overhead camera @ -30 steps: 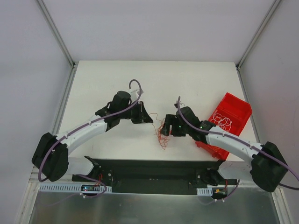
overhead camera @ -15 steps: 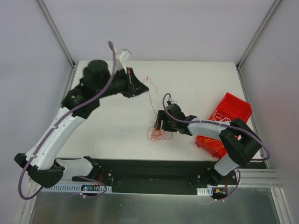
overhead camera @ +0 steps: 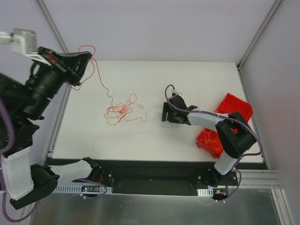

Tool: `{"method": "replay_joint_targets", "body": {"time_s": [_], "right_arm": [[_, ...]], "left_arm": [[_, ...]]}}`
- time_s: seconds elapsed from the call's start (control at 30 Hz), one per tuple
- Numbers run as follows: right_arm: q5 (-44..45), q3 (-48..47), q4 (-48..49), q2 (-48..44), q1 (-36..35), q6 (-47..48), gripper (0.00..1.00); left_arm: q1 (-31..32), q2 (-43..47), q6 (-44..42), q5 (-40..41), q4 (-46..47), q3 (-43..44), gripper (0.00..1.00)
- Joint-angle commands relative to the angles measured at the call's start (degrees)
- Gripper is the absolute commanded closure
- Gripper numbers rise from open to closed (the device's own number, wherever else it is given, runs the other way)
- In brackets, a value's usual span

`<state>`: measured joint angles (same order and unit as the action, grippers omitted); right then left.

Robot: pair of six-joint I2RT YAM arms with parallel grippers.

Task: Untangle the cables

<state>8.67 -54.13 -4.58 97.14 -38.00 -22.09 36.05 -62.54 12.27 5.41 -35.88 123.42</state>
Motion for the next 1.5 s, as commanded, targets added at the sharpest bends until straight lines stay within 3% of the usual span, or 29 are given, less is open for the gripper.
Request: {"method": "replay_joint_targets", "body": {"time_s": [0.0, 0.17, 0.3, 0.53, 1.13, 1.47], "right_arm": [[3.99, -2.65, -5.7, -2.92, 0.29, 4.5, 0.24], [-2.14, -0.54, -2.73, -11.52, -1.81, 10.3, 0.19], [-10.57, 0.86, 3.77, -17.85, -7.34, 11.8, 0.16], [-9.02, 10.08, 21.68, -23.75, -14.21, 4.26, 0.16], [3.37, 8.69, 25.14, -15.77, -18.25, -1.56, 0.22], [6.8, 4.74, 25.24, -11.36, -21.15, 0.46, 0.23]], "left_arm": [[0.33, -2.67, -1.29, 4.08, -4.82, -7.65, 1.0], [0.33, -1.79, 1.43, 2.15, -4.73, -13.28, 1.0], [0.33, -1.88, 4.07, 0.57, -4.29, -17.32, 1.0], [0.33, -2.32, 8.38, -3.56, -3.15, -20.14, 1.0], [0.33, -2.32, 16.12, -16.74, 3.53, -26.21, 1.0], [0.25, -1.71, 16.99, -19.47, 4.68, -26.03, 1.0]]}}
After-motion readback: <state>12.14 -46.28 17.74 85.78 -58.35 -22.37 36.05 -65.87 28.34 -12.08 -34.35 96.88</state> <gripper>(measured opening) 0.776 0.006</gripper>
